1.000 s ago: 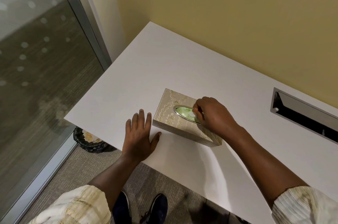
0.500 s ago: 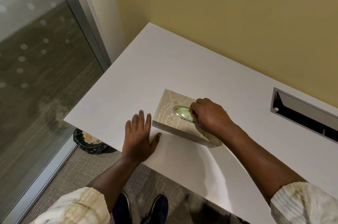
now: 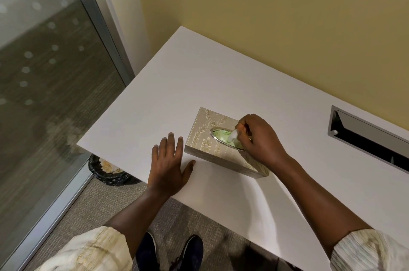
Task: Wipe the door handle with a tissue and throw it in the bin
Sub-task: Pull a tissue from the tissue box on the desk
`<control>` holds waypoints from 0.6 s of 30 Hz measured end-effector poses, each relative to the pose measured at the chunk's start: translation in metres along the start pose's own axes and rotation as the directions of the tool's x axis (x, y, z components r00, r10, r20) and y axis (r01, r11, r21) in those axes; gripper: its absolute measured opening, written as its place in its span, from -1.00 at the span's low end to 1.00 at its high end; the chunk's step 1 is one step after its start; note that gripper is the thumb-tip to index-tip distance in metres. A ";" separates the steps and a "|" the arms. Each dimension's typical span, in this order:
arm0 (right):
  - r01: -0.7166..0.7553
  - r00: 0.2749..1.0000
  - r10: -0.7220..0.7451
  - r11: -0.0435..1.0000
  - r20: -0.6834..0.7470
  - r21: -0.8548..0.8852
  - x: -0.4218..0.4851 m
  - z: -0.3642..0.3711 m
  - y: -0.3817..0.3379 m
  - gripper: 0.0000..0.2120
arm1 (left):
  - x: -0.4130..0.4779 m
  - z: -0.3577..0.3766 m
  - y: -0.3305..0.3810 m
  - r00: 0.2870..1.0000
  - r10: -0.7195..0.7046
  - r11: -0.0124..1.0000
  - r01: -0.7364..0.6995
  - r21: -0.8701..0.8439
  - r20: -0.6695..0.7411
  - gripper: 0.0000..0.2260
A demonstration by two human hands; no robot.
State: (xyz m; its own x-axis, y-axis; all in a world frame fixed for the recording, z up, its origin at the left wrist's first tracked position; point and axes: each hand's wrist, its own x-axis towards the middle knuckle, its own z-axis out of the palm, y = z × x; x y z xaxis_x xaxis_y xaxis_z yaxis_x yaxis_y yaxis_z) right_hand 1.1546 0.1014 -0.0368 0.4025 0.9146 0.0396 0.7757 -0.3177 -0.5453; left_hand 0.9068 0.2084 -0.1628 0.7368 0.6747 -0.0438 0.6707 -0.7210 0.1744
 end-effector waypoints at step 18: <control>-0.326 0.908 0.406 0.840 -0.105 0.433 0.001 -0.012 -0.008 -0.92 | 0.000 0.002 -0.001 1.000 0.008 1.000 -0.008 -0.011 -0.025 -0.33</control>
State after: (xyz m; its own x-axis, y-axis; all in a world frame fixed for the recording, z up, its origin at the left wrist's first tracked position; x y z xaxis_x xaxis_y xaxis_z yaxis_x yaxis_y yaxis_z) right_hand 1.1550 0.1015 -0.0224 0.7313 0.6751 -0.0978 0.3102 -0.4568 -0.8337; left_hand 0.9064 0.2091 -0.1652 0.7398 0.6726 -0.0180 0.6635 -0.7247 0.1859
